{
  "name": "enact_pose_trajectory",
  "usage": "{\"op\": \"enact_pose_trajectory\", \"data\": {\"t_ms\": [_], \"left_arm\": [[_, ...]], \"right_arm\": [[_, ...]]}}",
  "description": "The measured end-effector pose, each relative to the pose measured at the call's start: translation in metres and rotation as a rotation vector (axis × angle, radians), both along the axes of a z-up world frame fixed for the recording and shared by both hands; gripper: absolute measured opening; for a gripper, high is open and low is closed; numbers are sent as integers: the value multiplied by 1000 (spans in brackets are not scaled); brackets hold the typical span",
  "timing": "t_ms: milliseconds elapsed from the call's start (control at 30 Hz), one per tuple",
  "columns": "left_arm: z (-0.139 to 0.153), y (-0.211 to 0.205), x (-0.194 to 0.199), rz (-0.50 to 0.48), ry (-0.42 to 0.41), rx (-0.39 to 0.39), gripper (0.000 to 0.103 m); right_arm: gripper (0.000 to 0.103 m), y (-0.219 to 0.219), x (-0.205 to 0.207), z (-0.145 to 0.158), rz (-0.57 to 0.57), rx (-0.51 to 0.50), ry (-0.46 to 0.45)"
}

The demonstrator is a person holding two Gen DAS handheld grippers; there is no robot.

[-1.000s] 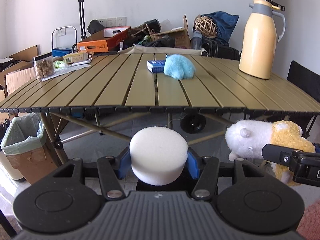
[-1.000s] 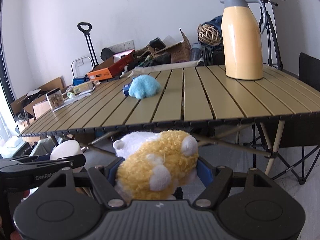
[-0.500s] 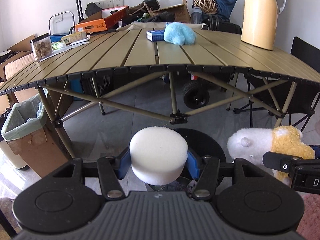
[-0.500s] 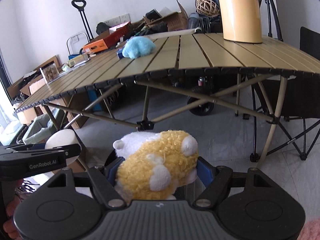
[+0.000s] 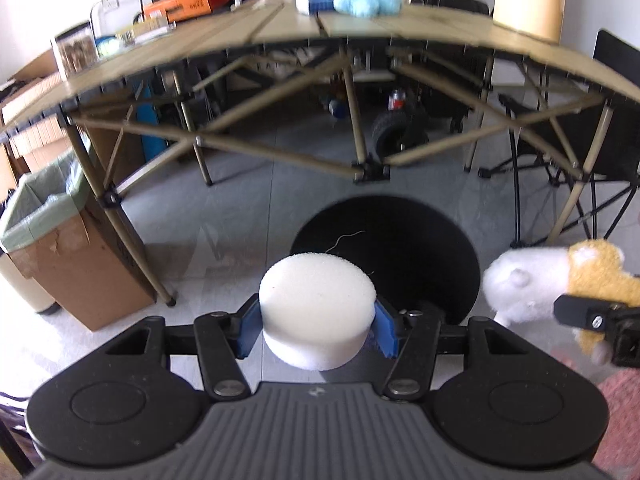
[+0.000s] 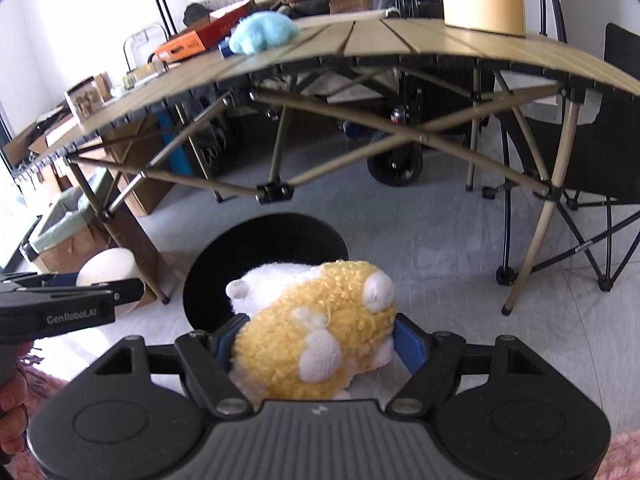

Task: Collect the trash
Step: 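Carry the white sponge and yellow plush off the table over the black bin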

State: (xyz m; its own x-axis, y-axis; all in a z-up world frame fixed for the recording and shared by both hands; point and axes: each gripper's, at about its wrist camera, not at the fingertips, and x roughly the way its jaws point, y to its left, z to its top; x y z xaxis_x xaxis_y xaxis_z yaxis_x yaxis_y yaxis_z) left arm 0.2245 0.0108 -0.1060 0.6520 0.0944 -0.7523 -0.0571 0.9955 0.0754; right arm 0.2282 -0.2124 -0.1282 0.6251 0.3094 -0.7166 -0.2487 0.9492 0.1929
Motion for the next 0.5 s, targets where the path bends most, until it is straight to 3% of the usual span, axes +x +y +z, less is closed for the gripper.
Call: {"op": "enact_pose_trajectory", "data": {"t_ms": [500], "left_arm": [[-49,23,12,33,159,-52,57]], "right_arm": [[76,-19,18,-47,-55,-30,132]]}}
